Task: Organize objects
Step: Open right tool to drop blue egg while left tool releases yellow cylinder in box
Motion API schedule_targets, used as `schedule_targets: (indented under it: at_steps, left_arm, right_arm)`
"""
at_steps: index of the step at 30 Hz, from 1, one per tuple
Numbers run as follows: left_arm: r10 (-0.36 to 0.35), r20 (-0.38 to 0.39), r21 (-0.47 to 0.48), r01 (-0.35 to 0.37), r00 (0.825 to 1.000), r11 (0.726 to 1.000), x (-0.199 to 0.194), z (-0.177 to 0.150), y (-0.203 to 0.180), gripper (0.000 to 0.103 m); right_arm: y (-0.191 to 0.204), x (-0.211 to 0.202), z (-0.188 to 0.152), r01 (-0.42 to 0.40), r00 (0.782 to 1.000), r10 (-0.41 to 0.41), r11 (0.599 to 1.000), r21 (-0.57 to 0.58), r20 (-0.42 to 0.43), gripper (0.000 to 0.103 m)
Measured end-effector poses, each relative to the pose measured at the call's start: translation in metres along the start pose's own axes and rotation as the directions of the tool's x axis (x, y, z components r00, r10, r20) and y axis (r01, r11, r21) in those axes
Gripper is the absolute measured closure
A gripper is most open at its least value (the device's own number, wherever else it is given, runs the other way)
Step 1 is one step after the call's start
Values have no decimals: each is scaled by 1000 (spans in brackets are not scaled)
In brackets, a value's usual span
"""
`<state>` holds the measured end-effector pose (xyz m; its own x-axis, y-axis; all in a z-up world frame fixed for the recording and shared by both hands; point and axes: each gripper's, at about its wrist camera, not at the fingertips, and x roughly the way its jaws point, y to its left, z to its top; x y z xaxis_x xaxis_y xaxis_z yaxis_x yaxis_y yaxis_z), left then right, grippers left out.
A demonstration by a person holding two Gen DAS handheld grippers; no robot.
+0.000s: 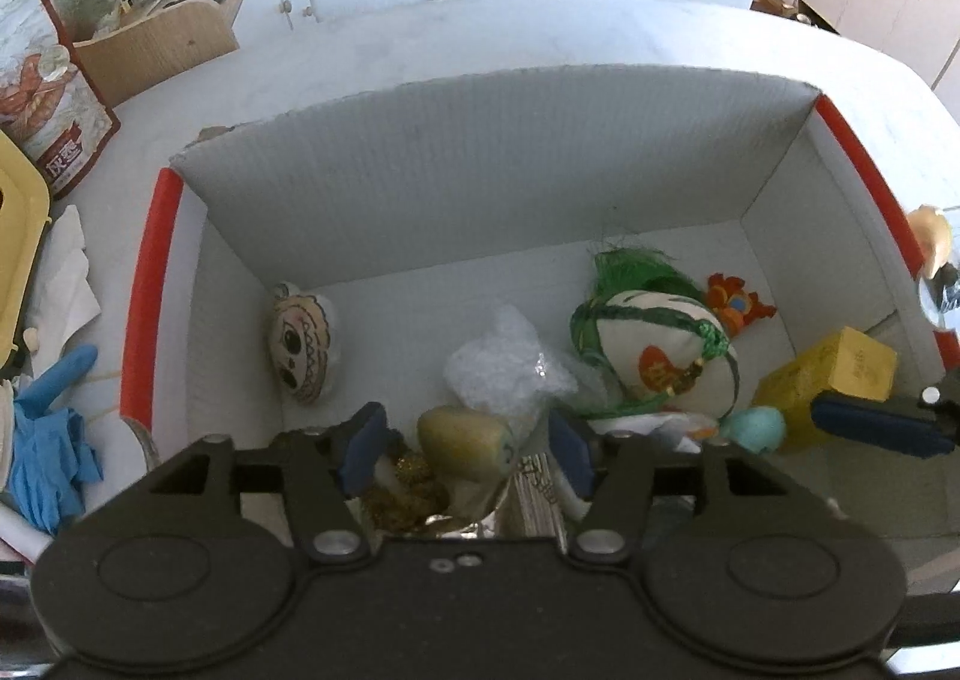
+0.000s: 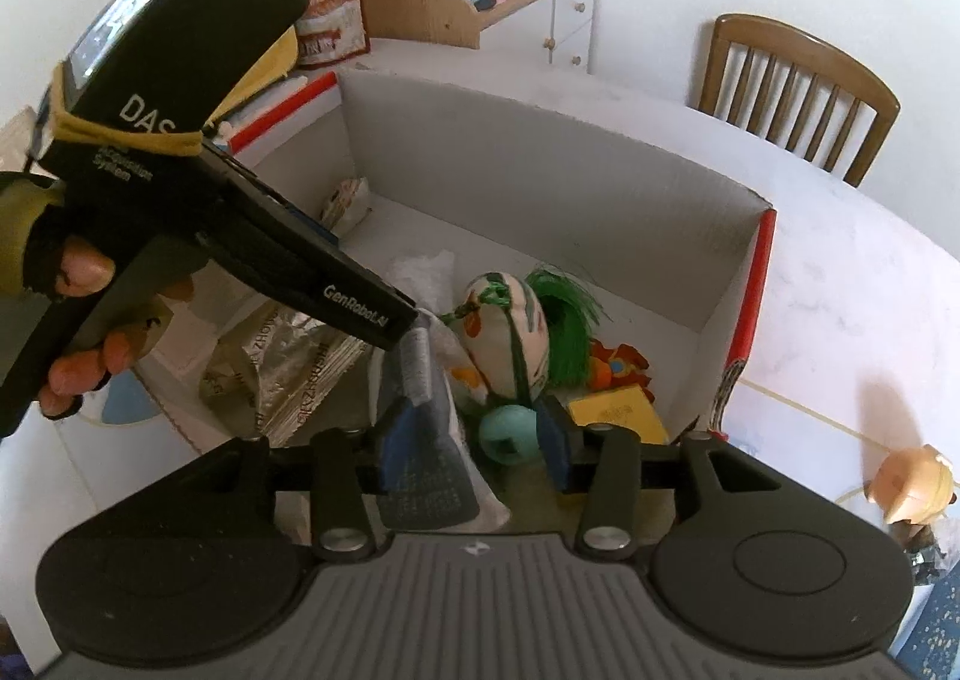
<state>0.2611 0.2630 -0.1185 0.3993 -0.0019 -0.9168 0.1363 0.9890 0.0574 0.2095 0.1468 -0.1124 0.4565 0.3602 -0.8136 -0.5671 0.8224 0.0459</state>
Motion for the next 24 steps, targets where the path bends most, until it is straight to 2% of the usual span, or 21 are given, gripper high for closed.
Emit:
schedule_targets:
  at_steps: [6,11,24]
  left_arm:
    - [-4,38,-9,4,999,1000,-8,-3,1,39]
    - [9,104,-24,-7,995,1000,-22,-7,2,28]
    - [-25,220,-42,36,975,998,-73,-17,-15,22]
  right_arm:
    - [-7,-15,1,-22,999,21,999,32,38,56]
    - [-13,-30,0,-41,997,37,997,60,67,56]
    - [-35,-75,-8,-84,987,56,980,179,153,48]
